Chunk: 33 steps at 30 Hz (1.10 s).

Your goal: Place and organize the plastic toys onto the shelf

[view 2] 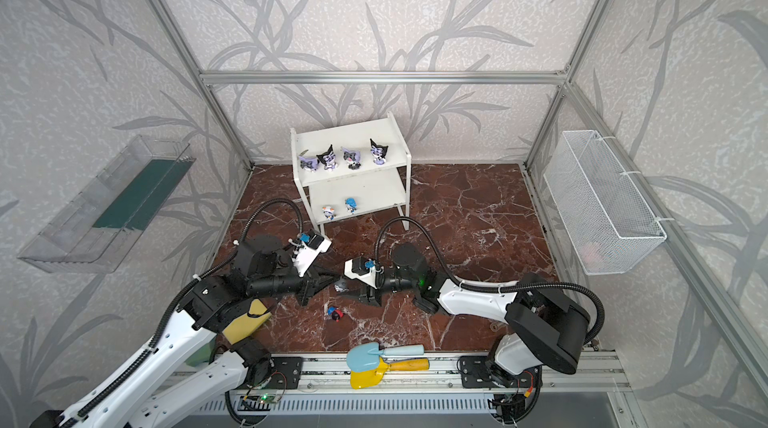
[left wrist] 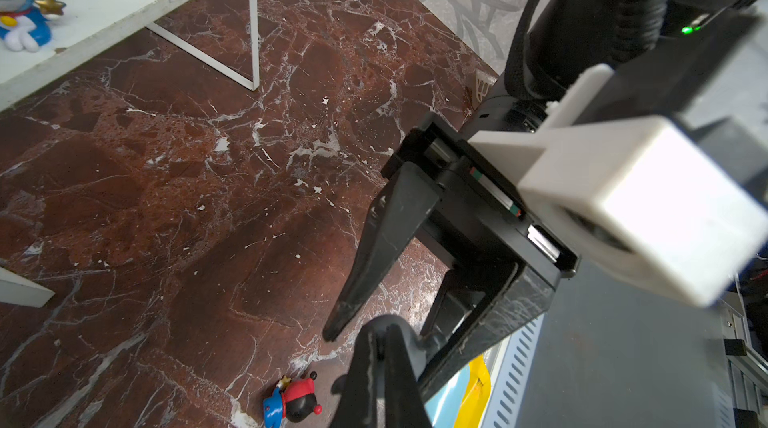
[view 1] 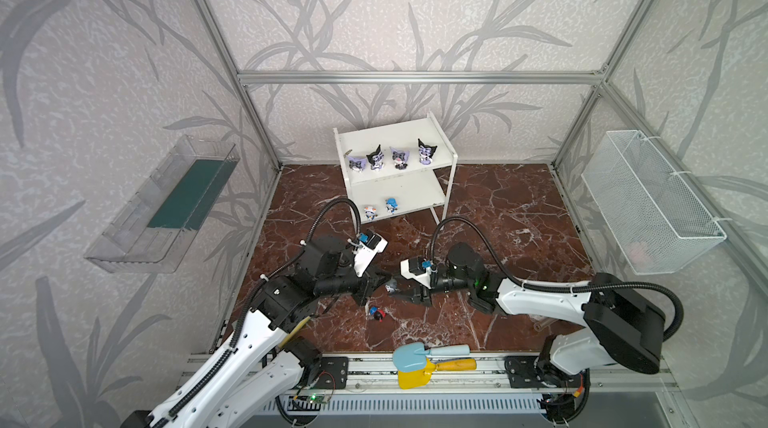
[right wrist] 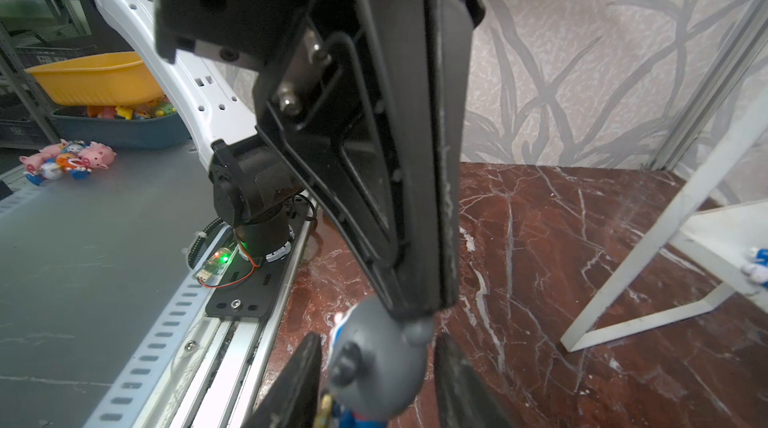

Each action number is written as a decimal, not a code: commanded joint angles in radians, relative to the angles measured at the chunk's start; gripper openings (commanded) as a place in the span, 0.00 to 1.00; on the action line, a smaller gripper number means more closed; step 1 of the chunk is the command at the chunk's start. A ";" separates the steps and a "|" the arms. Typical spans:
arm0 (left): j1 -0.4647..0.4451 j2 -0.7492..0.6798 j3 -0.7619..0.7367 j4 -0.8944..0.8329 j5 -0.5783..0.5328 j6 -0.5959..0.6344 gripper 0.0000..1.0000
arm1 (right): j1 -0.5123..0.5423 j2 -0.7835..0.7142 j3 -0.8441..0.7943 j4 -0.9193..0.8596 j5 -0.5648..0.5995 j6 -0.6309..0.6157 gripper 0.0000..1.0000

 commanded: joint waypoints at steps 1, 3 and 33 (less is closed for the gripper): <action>-0.005 -0.010 0.025 0.010 0.000 0.013 0.00 | 0.009 -0.030 0.026 0.034 0.036 -0.004 0.52; -0.006 -0.010 0.026 0.007 -0.009 0.012 0.00 | 0.017 -0.032 0.028 0.026 0.059 -0.015 0.54; -0.006 -0.059 0.041 -0.031 -0.364 -0.017 0.00 | 0.174 0.011 0.169 -0.185 0.490 -0.036 0.54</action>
